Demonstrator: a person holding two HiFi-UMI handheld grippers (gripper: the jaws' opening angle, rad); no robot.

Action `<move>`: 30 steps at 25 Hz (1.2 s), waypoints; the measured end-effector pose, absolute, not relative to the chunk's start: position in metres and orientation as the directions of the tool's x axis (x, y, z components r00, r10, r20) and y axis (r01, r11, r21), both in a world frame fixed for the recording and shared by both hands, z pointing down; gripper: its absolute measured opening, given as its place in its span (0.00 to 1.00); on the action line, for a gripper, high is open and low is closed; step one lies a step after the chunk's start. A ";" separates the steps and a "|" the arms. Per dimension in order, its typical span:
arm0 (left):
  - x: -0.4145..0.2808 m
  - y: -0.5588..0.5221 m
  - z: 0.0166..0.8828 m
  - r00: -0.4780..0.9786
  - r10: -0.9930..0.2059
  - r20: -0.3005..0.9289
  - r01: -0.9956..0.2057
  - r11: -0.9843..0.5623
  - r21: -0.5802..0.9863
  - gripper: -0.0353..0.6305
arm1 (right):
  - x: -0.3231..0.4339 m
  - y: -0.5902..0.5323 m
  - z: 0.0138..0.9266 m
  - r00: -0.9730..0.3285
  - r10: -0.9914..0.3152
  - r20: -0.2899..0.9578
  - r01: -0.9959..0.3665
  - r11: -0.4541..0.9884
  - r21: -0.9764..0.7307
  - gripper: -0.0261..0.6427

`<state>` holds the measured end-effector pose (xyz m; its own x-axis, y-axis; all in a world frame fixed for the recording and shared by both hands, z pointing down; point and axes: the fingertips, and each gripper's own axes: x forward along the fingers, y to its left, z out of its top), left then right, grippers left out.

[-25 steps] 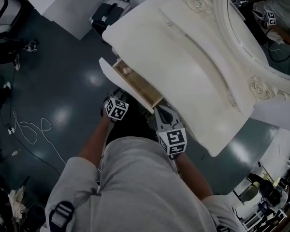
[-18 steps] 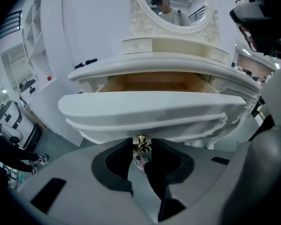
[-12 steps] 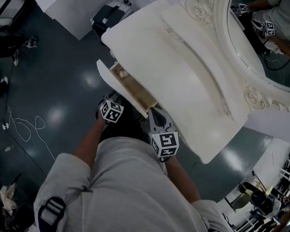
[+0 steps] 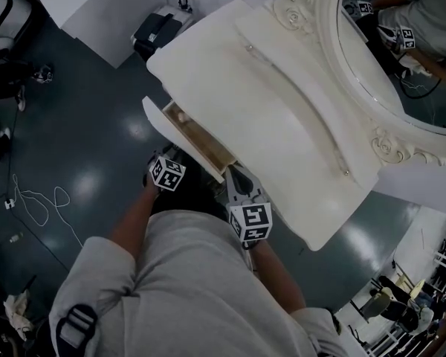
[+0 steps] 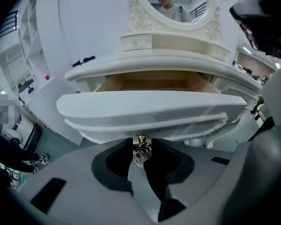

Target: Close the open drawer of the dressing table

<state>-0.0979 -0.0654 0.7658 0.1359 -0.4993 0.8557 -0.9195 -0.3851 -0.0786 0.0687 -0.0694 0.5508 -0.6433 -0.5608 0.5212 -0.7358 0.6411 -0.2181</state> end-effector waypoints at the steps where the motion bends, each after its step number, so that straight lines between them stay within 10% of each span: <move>1: -0.098 -0.066 0.766 0.136 -0.500 0.855 -0.920 -0.384 -0.079 0.25 | 0.069 -0.071 0.550 -0.642 -0.564 0.520 -0.738 0.639 -0.218 0.06; 30: -0.084 -0.087 0.766 0.158 -0.476 0.865 -0.905 -0.419 -0.066 0.24 | 0.084 -0.092 0.544 -0.603 -0.621 0.500 -0.784 0.578 -0.227 0.06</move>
